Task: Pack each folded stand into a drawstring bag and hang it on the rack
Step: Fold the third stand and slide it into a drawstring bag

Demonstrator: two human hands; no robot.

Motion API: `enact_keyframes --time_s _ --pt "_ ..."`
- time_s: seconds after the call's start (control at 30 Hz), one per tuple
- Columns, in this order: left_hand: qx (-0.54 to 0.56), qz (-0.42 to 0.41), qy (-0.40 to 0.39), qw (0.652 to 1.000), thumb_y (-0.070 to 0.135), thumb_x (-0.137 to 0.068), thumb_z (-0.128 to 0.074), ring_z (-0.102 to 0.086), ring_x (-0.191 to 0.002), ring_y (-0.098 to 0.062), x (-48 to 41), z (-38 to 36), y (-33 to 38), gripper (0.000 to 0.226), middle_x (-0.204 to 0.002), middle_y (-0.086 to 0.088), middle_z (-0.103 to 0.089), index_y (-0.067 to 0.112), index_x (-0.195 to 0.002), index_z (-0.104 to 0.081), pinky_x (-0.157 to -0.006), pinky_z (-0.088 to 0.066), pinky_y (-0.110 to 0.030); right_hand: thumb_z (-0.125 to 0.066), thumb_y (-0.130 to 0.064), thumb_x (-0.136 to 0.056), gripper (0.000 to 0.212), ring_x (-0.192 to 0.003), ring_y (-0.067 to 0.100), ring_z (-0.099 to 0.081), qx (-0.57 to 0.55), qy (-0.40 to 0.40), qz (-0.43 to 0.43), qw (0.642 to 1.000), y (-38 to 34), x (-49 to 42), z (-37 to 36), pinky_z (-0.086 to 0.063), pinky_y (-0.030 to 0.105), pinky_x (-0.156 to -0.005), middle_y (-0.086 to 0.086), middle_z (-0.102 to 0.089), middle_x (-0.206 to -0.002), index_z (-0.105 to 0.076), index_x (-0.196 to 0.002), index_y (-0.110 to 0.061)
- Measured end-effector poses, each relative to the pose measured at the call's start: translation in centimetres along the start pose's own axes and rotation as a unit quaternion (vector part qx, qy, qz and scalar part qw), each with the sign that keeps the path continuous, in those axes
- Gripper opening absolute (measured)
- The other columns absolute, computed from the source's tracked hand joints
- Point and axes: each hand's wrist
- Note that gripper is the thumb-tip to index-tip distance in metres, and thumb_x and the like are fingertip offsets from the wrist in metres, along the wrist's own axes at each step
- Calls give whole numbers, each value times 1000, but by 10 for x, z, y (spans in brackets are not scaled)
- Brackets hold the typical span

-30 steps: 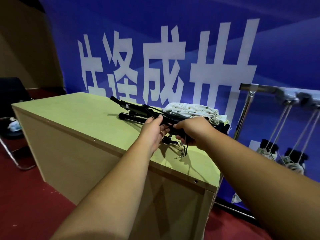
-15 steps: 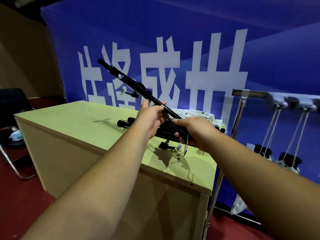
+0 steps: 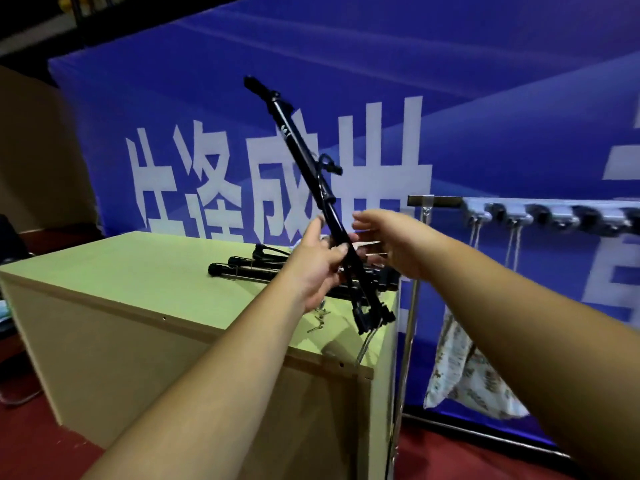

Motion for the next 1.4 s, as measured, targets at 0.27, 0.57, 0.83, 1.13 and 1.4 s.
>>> enact_keyframes --time_s 0.27,0.57,0.83,1.13,1.4 --pt "-56 47 -92 993 -7 -103 -58 -76 -106 -32 52 -66 -60 71 -128 -8 -74 40 -152 -42 -96 -58 -52 -86 -55 -71 59 -77 26 -67 -77 138 46 986 -14 30 33 -57 35 -67 7 -68 -94 -76 -110 -11" --pt "-134 88 -171 972 8 -91 -82 -74 -100 -27 70 -111 -101 67 -113 -2 -72 39 -140 -50 -78 -62 -41 -89 -26 -84 60 -83 24 -82 -26 208 68 975 21 68 99 -64 45 -76 16 -77 -112 -56 -132 -7" --pt "-138 145 -160 967 20 -102 -69 -74 -78 -15 47 -127 -70 18 -102 -7 -77 10 -117 -67 -90 -51 -40 -89 -19 -86 61 -86 34 -81 -72 221 31 972 85 112 124 -64 63 -83 17 -75 -114 -47 -130 -23" --pt "-96 24 -75 992 39 -93 -78 -71 -79 -15 22 -158 -82 28 -96 0 -74 16 -107 -69 -68 -53 -30 -91 -16 -84 46 -85 30 -76 -28 183 -3 983 179 148 108 -61 47 -80 11 -78 -93 -58 -115 -9" --pt "89 112 -73 987 6 -102 -65 -68 -68 -17 47 -144 -154 3 -77 -2 -71 8 -104 -65 -69 -53 -35 -92 -16 -79 42 -76 22 -72 -123 157 -82 977 268 171 101 -58 34 -68 11 -72 -90 -62 -108 -11"
Point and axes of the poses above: each hand's wrist, its own x-axis away from the middle knuckle, its own z-axis out of the back of the hand, y = z × x
